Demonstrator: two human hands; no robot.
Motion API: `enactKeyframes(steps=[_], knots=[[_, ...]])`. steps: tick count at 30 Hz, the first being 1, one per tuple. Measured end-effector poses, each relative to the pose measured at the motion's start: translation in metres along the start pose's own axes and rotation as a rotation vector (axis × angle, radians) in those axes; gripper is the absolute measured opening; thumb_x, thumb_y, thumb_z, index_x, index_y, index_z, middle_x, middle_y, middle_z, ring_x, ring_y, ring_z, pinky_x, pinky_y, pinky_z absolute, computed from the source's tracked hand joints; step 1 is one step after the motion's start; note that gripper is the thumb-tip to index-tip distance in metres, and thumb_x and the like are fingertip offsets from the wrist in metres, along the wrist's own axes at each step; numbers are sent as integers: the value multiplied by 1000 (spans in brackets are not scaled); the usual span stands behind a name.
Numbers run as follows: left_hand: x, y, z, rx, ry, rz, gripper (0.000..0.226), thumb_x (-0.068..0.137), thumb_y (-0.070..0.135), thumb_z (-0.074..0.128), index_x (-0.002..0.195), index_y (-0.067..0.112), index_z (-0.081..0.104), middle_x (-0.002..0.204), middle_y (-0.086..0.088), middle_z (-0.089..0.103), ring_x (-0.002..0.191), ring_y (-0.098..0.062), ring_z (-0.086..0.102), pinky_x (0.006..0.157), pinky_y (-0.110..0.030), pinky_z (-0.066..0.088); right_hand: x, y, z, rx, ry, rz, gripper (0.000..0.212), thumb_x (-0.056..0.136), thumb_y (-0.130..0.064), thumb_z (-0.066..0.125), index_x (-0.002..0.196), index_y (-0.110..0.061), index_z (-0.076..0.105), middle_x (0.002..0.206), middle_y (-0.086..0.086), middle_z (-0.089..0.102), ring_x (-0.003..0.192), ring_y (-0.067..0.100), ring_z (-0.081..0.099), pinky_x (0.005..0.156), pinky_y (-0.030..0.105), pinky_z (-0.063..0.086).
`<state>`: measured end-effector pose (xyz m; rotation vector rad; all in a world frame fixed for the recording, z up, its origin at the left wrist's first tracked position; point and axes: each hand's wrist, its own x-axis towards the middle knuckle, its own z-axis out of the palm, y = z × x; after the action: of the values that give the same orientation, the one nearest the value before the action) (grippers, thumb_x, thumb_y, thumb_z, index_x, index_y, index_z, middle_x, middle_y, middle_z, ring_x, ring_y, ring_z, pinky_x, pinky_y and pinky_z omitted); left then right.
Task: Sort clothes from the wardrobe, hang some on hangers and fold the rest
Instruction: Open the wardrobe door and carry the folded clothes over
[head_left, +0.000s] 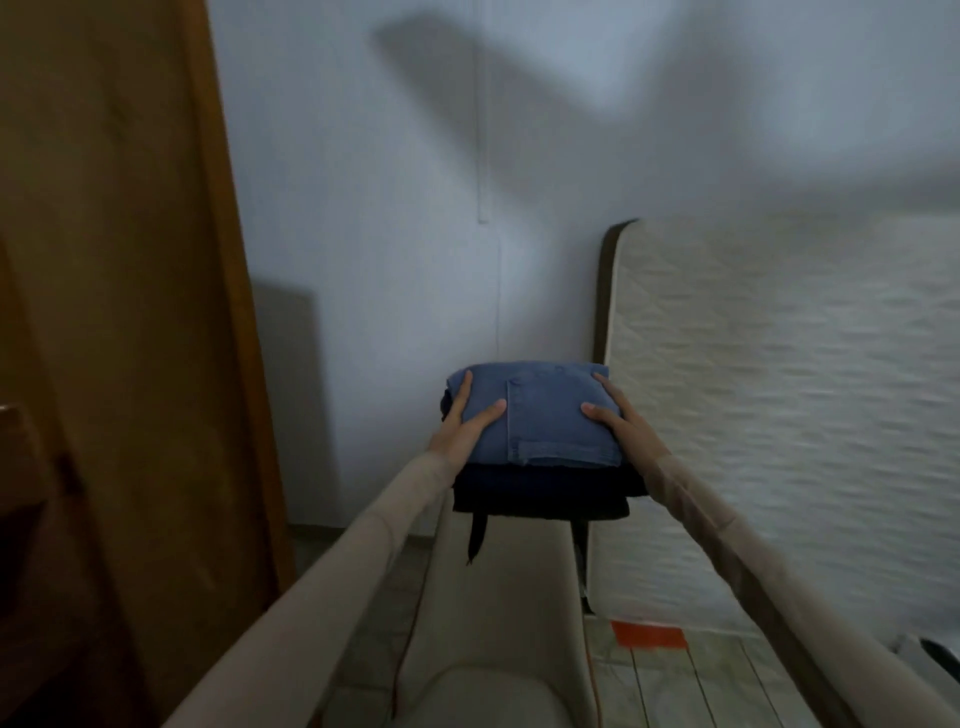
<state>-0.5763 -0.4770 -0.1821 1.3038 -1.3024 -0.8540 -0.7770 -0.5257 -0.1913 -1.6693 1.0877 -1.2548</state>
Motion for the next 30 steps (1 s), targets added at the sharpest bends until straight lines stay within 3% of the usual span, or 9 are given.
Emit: enactKeyframes(steps=[5,10,17,21,24,27,30], knots=[[-22,40,-42,38,66,50,72,93,38,52,148,39,6,154,-3,19,134,-25,33,93,-23,30,-8,-53,23,34,-26,-57,58,92,-27,54,145,-27,30,146,4,35,116,18,43,90,24,33],[-60,48,-88,52,164,58,71,93,35,51,149,36,7,153,-6,22,131,-26,35,89,-21,30,-26,-80,68,94,-136,-58,59,91,-29,54,144,-29,29,143,8,37,116,27,49,88,32,40],[-127,39,-182,135,326,-4,70,90,42,53,147,42,12,155,-4,17,133,-29,34,102,-32,30,-61,-101,161,207,-346,-43,57,90,-34,54,142,-31,31,134,10,45,109,29,54,88,38,49],[-167,41,-237,182,447,-44,67,91,44,52,146,42,15,155,-2,17,135,-27,31,94,-28,26,-80,-124,224,287,-465,-54,60,89,-35,55,143,-32,28,130,11,48,101,24,57,79,32,50],[-196,42,-278,218,573,-57,69,88,46,54,146,45,16,155,-2,15,136,-27,28,104,-32,25,-93,-143,272,342,-534,-79,63,90,-35,56,144,-34,25,134,8,43,105,24,54,78,27,49],[-224,38,-316,225,697,-65,69,87,47,55,144,47,17,154,-3,18,131,-28,35,104,-34,28,-106,-159,319,387,-616,-112,64,91,-34,55,145,-37,22,127,2,40,92,13,52,67,20,42],[-245,26,-348,211,818,-36,66,87,47,55,142,50,18,155,-3,18,130,-29,37,104,-34,29,-117,-174,365,393,-677,-168,64,90,-39,55,142,-47,20,131,2,36,102,19,51,79,28,47]])
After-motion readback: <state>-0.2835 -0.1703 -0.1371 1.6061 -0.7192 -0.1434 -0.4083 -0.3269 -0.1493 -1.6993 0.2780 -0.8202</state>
